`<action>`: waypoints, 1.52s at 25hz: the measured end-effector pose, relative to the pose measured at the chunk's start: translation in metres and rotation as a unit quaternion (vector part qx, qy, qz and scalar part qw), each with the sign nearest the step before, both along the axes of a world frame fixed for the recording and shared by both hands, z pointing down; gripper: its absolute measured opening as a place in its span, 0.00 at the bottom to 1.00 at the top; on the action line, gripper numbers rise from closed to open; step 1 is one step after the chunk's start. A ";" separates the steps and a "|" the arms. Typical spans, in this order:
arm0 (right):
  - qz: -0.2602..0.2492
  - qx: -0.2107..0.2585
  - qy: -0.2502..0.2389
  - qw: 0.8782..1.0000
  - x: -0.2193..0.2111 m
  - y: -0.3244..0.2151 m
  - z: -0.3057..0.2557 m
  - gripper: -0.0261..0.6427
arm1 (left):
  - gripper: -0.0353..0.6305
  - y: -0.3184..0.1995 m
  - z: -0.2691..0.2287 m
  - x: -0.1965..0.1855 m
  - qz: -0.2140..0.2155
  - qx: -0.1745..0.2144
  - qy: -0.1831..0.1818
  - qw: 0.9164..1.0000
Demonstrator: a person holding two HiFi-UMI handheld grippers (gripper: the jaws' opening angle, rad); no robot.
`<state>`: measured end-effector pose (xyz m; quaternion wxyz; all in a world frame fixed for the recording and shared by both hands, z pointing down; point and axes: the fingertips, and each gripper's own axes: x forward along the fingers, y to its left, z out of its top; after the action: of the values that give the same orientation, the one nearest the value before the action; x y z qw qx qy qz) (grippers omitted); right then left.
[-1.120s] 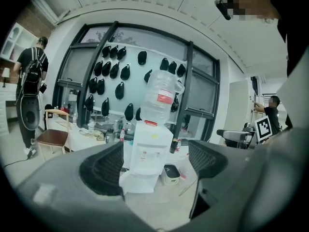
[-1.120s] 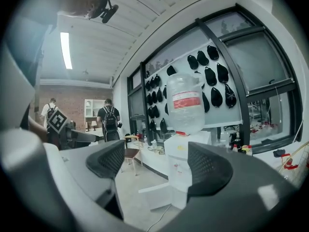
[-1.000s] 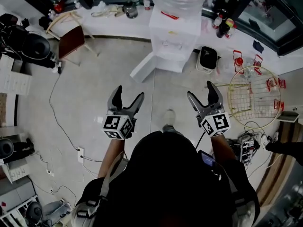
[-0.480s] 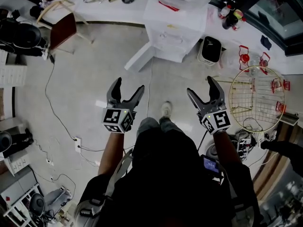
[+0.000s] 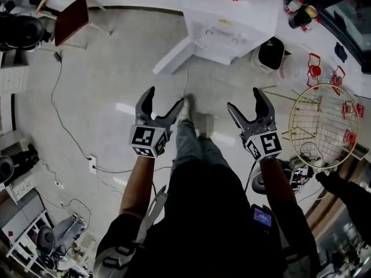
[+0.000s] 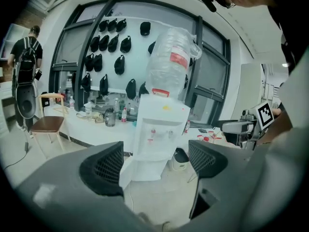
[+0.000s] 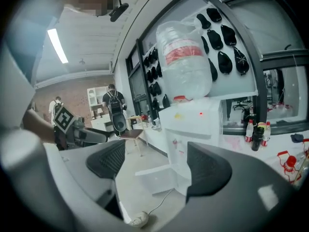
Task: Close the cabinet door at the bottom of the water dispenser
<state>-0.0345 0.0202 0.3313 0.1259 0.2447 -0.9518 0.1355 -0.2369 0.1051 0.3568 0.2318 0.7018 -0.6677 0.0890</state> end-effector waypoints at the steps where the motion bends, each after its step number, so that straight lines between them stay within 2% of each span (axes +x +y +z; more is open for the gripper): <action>1: -0.006 -0.006 0.004 1.000 -0.005 0.003 0.013 0.63 | 0.69 -0.001 0.013 -0.001 0.001 -0.006 0.003 1.000; 7: -0.057 -0.028 0.038 0.997 -0.040 0.015 0.092 0.63 | 0.69 -0.008 0.081 -0.018 -0.006 -0.029 0.013 0.999; 21: -0.051 -0.078 0.050 0.994 -0.091 0.018 0.204 0.61 | 0.69 0.006 0.228 -0.058 -0.025 -0.096 0.033 0.994; 31: -0.042 -0.101 0.063 0.992 -0.131 0.018 0.251 0.59 | 0.69 0.000 0.293 -0.097 -0.015 -0.127 0.038 0.991; 36: -0.048 -0.112 0.065 0.990 -0.156 0.023 0.260 0.58 | 0.69 0.003 0.325 -0.114 0.000 -0.168 0.047 0.985; 38: -0.051 -0.118 0.070 0.989 -0.163 0.026 0.263 0.58 | 0.69 0.001 0.336 -0.124 0.002 -0.173 0.047 0.984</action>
<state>-0.1978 0.0461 0.5941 0.2267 0.1885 -0.9291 0.2230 -0.3606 0.1059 0.6931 0.3805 0.6557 -0.6295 0.1704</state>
